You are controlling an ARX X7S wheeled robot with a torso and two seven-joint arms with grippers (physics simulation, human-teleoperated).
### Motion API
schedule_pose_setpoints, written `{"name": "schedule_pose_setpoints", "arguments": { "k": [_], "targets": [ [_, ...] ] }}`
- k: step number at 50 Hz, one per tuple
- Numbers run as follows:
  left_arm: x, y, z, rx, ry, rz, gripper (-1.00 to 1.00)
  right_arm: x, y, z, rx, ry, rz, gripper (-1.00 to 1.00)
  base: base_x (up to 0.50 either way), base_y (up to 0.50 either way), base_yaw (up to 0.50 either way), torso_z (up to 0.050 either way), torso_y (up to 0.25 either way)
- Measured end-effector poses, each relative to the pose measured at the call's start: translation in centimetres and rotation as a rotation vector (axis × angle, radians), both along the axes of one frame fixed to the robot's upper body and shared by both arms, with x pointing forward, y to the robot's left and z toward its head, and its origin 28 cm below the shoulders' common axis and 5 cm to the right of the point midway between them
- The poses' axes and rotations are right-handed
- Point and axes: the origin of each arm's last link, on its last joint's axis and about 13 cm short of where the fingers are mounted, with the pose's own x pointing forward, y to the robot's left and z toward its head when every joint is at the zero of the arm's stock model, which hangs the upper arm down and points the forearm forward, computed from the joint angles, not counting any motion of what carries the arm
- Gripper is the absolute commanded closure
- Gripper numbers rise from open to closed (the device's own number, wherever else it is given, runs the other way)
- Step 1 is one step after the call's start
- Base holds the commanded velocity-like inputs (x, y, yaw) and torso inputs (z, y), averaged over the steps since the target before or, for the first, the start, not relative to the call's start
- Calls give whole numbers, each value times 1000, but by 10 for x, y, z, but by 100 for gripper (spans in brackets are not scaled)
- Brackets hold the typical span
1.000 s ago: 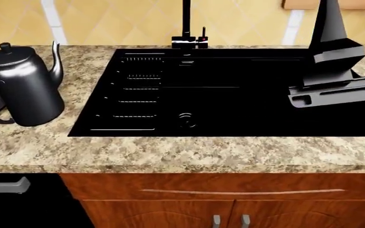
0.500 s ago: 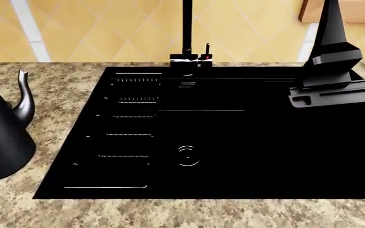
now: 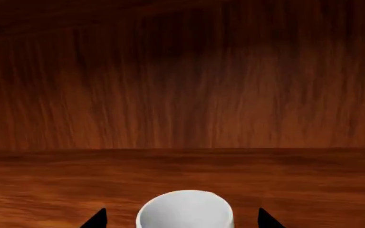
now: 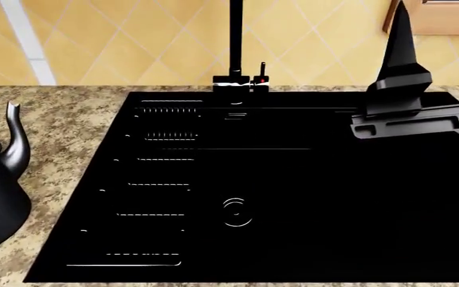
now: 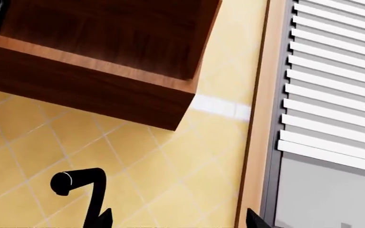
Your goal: Pick the kettle from the counter and place it on the tray. Then pick the mug from the cabinet and place it on the tray. Then close the cabinet doors.
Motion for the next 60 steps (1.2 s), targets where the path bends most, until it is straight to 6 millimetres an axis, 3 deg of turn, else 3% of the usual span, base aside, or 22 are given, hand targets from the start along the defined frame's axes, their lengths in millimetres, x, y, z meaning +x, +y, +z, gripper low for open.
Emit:
{"name": "schedule_pose_setpoints", "arguments": {
  "k": [9, 10, 37, 52, 60],
  "targets": [
    [4, 1, -4, -30, -5, -13, -100, 5, 2, -4, 0, 12, 3, -100, 0, 0, 0, 0, 0],
    [5, 1, -4, -33, -7, -16, 100, 6, 3, -4, 0, 14, 4, -100, 0, 0, 0, 0, 0],
    [12, 6, -6, -25, -63, -25, 100, 12, 4, -12, 8, 34, 11, -100, 0, 0, 0, 0, 0],
    [-35, 8, 32, 16, -208, -38, 100, 3, 3, -15, 14, 33, 13, -100, -391, 0, 0, 0, 0],
    [-64, 12, 36, 16, -271, -91, 100, 0, 3, -17, 17, 32, 17, -100, -286, 0, 0, 0, 0]
  ]
}}
